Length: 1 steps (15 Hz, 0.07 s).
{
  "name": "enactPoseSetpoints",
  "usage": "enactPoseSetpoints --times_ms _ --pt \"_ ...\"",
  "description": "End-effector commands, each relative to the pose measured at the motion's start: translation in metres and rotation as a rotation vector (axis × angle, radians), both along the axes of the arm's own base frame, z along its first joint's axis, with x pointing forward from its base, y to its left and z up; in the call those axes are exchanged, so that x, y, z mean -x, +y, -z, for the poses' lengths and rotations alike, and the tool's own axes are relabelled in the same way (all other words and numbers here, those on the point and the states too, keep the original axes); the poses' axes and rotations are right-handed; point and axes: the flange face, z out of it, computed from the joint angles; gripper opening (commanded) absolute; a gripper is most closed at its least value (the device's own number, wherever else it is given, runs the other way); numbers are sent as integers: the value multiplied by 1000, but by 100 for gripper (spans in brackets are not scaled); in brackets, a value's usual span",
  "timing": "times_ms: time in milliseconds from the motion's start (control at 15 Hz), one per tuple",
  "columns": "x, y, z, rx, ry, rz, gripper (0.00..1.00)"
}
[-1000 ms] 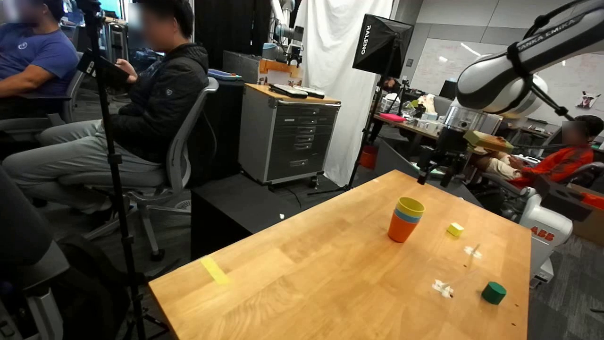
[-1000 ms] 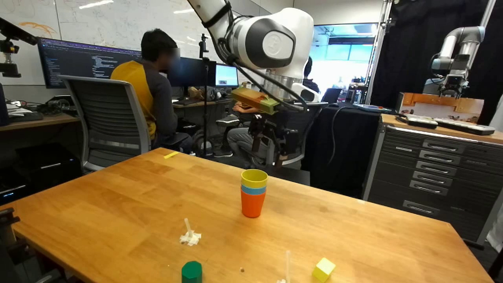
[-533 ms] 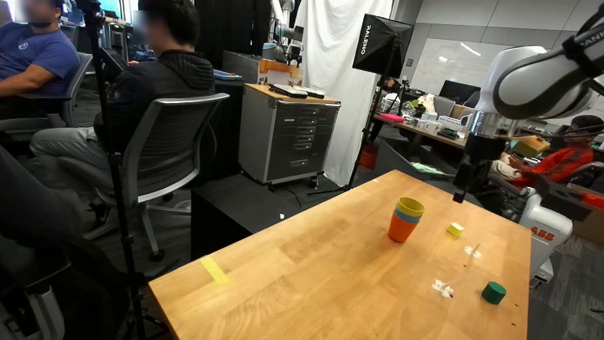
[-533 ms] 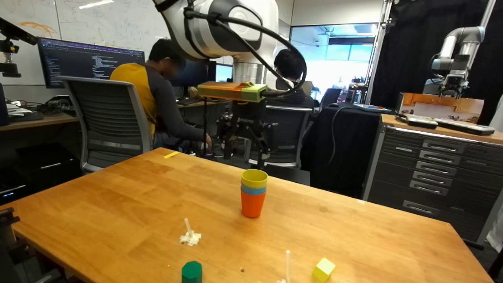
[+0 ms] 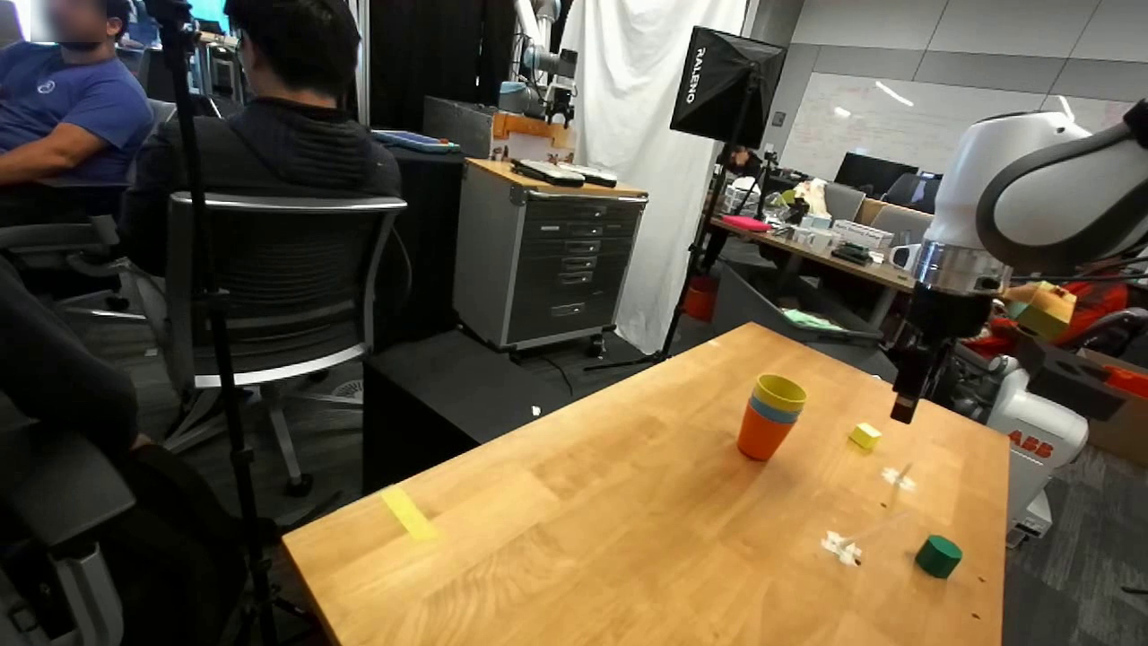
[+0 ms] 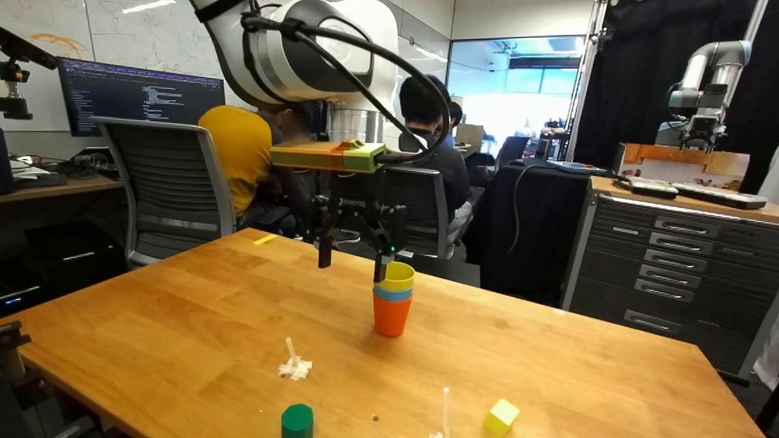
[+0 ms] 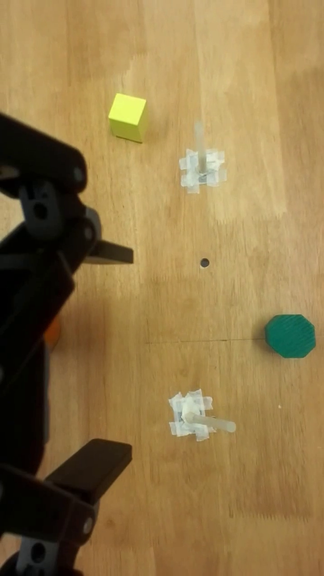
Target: Stack the cups into the orange cup
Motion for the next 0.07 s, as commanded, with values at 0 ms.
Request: enactPoseSetpoints --times_ms 0 --pt "0 0 -1 0 1 0 100"
